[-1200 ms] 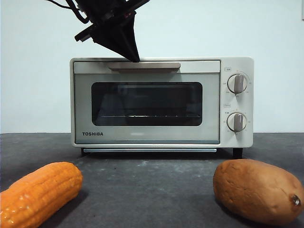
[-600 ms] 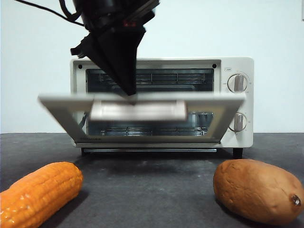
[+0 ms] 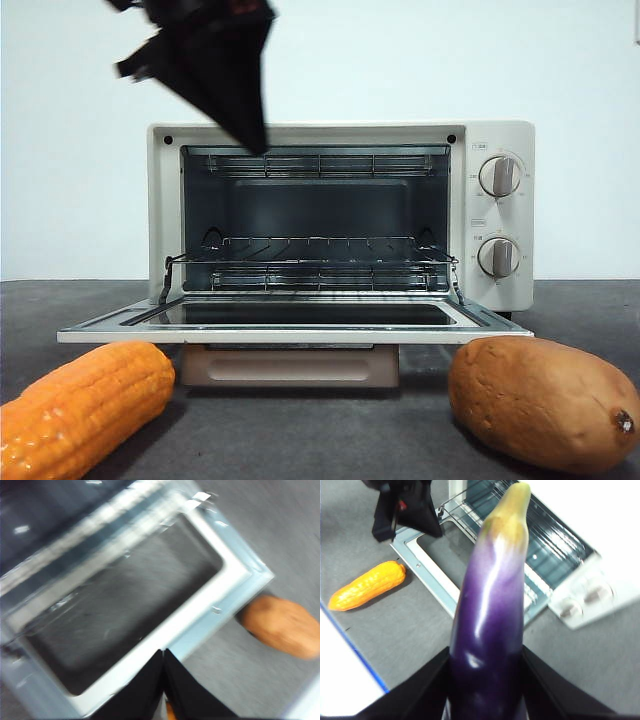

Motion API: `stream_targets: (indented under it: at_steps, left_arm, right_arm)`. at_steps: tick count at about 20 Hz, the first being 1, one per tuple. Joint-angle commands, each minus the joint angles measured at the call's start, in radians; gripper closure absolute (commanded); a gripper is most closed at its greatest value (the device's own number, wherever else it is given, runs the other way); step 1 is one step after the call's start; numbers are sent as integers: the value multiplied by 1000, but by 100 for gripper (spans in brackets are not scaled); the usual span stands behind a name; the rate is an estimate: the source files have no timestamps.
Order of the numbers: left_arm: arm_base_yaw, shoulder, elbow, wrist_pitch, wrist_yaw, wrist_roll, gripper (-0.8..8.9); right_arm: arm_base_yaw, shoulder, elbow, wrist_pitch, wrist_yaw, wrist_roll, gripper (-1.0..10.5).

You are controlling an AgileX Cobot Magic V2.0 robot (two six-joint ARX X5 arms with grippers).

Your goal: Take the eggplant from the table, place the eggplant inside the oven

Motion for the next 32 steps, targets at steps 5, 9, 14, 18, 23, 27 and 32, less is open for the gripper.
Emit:
stream_targets:
  at_steps: [5,9,14,18,23,27,32]
  left_arm:
    - [194,-250,-332,229,19,-93,808]
    - [377,-378,-498,281,173,-99,808]
    - [600,-402,-622,348,359,-126,808]
    - [642,-402,-637,365,425,-125,808]
    - [642,-402,-637,366,433,-124,808]
    - [642,-402,-637,370,433,-121,808]
    - [642,-402,-637,383,433,-121,808]
  right_arm:
    - [11,214,13,184,2,-179,799]
    - [11,403,13,309,10,-282,799]
    - [-3,650,14,493,244,-417,799]
    - [-28,783,14,721,399,-564,799]
    - [-74,873,14,869,436,-659,798]
    - [-97,911,14,900,448,-633,798]
    - [-99,938,14,893,446,-607,716]
